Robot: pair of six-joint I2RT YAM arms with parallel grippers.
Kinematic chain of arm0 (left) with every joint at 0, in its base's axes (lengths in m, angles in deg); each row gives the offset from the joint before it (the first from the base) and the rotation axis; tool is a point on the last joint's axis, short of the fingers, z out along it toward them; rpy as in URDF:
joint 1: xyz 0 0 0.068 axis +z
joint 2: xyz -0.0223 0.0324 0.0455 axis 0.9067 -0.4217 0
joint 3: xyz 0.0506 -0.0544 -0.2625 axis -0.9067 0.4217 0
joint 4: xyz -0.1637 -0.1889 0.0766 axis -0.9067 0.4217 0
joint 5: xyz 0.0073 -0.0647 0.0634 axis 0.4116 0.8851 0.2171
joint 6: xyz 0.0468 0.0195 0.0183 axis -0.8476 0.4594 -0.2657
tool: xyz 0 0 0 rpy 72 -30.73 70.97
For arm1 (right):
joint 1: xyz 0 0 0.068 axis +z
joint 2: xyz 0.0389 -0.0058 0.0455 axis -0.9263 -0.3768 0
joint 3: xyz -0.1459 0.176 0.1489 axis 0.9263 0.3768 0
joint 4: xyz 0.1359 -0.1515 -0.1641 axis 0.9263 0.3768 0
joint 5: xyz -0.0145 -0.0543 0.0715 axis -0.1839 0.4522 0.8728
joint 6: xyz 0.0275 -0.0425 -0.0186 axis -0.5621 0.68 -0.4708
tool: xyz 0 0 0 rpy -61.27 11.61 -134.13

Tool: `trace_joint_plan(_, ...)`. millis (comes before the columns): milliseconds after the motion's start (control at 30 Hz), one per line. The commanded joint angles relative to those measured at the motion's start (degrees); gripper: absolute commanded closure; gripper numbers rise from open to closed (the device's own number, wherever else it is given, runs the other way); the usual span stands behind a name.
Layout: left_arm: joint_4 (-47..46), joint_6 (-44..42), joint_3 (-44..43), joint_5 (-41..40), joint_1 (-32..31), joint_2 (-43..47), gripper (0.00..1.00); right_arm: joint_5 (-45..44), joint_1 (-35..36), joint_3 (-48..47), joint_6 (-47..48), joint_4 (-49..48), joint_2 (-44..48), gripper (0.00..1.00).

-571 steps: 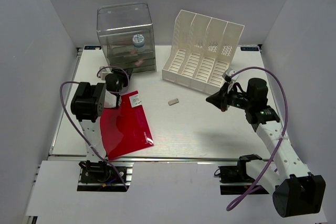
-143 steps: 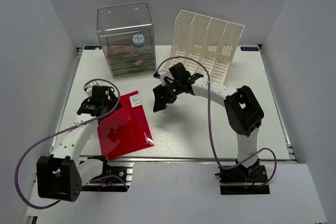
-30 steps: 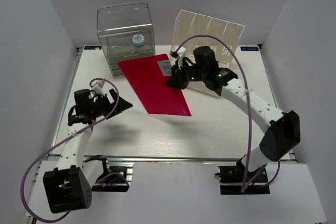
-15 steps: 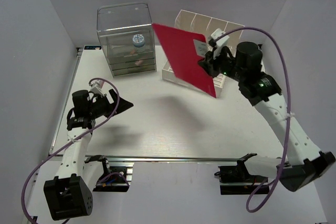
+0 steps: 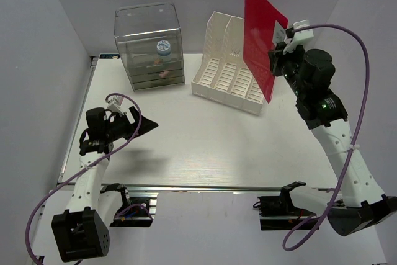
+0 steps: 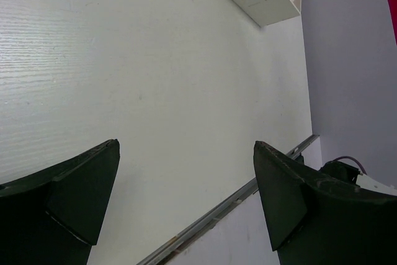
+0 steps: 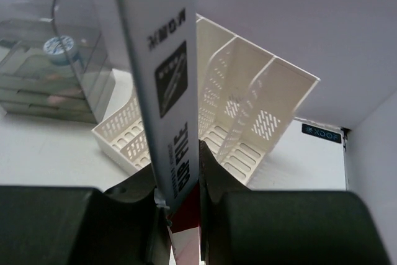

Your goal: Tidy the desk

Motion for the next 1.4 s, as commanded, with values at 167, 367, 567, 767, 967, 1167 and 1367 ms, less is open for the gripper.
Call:
trace_joint_plan(167,-1.8,0.3,0.5,1.7,-0.2,1.4,0.02,-6.1,-3.5,-0.3,-8.7,-11.1,-2.2,1.0)
trace_joint_plan(367,-2.1,0.4,0.8,1.6,-0.2,1.5,0.02,-7.5,-4.1,-2.2,-11.8,-13.4,-6.9,1.0)
trace_joint_plan(567,-2.2,0.5,0.6,1.7,-0.2,0.8,0.02,-15.5,-3.7,-1.0,-13.0,-20.5,-10.4,1.0)
trace_joint_plan(767,-2.4,0.4,0.2,1.6,-0.2,0.1,0.02,-22.6,-2.9,-0.1,-14.3,-26.9,-14.1,1.0)
trace_joint_plan(967,-2.6,0.4,0.1,1.5,-0.2,-0.4,0.02,-28.0,-0.8,3.5,-14.7,-34.5,-16.2,1.0)
trace_joint_plan(1167,-2.2,0.2,0.2,1.2,-0.2,-0.3,0.02,-30.5,2.8,9.4,-11.9,-42.7,-17.6,1.0)
trace_joint_plan(1367,-2.0,0.1,0.0,1.2,-0.2,-0.8,0.03,-33.5,6.5,15.2,-2.3,-58.0,-20.5,1.0)
